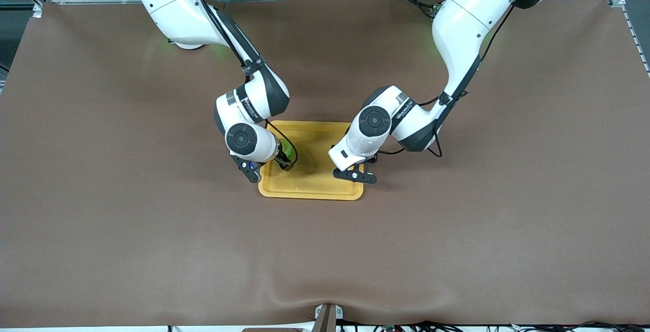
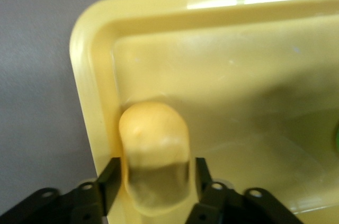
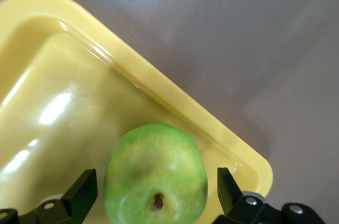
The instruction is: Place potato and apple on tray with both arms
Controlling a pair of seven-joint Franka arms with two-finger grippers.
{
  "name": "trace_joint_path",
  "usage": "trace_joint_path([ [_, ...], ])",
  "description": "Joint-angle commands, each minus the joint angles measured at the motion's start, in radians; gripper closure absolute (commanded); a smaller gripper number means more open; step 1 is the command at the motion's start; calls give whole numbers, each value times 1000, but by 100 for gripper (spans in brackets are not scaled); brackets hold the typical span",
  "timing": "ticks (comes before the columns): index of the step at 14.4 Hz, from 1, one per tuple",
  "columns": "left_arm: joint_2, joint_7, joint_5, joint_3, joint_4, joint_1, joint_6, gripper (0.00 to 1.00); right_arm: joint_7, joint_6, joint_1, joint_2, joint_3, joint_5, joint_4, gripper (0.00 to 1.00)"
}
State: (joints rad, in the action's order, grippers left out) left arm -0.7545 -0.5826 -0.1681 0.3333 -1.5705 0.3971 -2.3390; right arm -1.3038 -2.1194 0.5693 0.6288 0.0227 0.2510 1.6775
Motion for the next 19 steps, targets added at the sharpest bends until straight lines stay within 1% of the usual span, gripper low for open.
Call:
trace_joint_path([
  [1, 9, -10, -33, -4, 29, -6, 15, 0, 29, 38, -38, -61, -4, 14, 4, 0],
  [3, 40, -3, -36, -2, 65, -39, 84, 0, 49, 61, -58, -73, -4, 14, -7, 0],
  [6, 104, 4, -21, 9, 141, -84, 274, 0, 229, 113, -117, -96, -1, 14, -16, 0],
  [8, 168, 18, -18, 13, 144, -125, 334, 0, 366, 118, -164, -110, 0, 14, -15, 0],
  [11, 250, 46, 18, 13, 144, -182, 434, 0, 597, 159, -256, -126, 0, 14, -7, 0],
  [16, 342, 46, 19, 4, 141, -234, 523, 0, 881, 168, -411, -243, -1, 14, 80, 0],
  [19, 409, 49, 21, 12, 141, -288, 602, 0, 1011, 164, -476, -371, 0, 14, 166, 0],
])
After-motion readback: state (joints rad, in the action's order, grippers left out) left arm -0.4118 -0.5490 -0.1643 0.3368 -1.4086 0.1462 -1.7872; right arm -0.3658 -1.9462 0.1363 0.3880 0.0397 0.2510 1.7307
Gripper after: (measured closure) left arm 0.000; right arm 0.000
